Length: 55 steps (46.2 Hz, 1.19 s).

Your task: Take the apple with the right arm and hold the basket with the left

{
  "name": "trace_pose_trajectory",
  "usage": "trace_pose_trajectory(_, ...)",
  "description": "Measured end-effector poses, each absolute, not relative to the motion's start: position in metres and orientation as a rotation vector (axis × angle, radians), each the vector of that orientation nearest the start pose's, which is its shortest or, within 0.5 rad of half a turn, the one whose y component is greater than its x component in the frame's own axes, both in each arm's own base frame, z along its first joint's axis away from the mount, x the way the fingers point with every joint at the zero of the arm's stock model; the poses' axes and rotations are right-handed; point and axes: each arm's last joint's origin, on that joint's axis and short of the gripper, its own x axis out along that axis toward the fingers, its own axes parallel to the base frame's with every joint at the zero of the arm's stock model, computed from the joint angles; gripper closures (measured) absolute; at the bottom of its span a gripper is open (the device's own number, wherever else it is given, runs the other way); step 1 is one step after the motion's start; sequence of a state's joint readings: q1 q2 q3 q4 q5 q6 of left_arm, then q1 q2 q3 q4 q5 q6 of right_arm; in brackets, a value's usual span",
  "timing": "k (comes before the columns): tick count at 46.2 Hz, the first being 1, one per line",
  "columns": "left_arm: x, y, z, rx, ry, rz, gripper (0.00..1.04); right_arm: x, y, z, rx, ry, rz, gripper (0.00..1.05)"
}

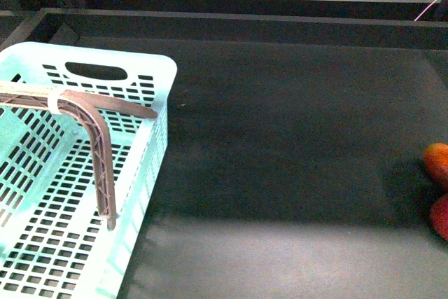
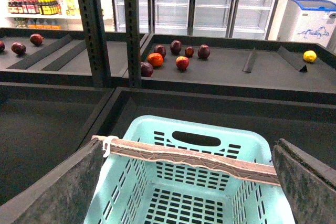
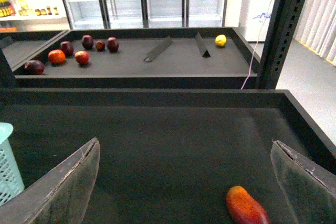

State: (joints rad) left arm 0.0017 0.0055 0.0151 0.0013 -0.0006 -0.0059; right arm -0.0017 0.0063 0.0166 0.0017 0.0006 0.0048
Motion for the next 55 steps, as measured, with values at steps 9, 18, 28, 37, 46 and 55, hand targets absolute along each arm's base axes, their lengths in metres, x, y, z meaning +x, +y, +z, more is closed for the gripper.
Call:
trace_pose_trajectory(9, 0.097, 0.000, 0.168, -0.006, -0.011, 0.002, 0.07, 0.097, 0.000, 0.169, 0.005, -0.012, -0.002, 0.09)
trace_pose_trajectory(18, 0.097, 0.000, 0.168, -0.006, -0.011, 0.002, 0.07, 0.097, 0.000, 0.169, 0.005, -0.012, -0.002, 0.09)
trace_pose_trajectory(28, 0.097, 0.000, 0.168, -0.006, -0.011, 0.002, 0.07, 0.097, 0.000, 0.169, 0.005, -0.012, -0.002, 0.09)
trace_pose_trajectory(37, 0.098, 0.004, 0.168, -0.394, 0.366, -0.217, 0.07, 0.097, 0.000, 0.169, 0.004, -0.012, 0.001, 0.09)
trace_pose_trajectory(46, 0.120, 0.010, 0.195, -0.875, 0.456, -0.250, 0.07, 0.097, 0.000, 0.169, 0.004, -0.012, -0.002, 0.09)
trace_pose_trajectory(55, 0.166, 0.009, 0.186, -1.024, 0.578, -0.017, 0.07, 0.097, 0.000, 0.169, 0.004, -0.012, -0.002, 0.09)
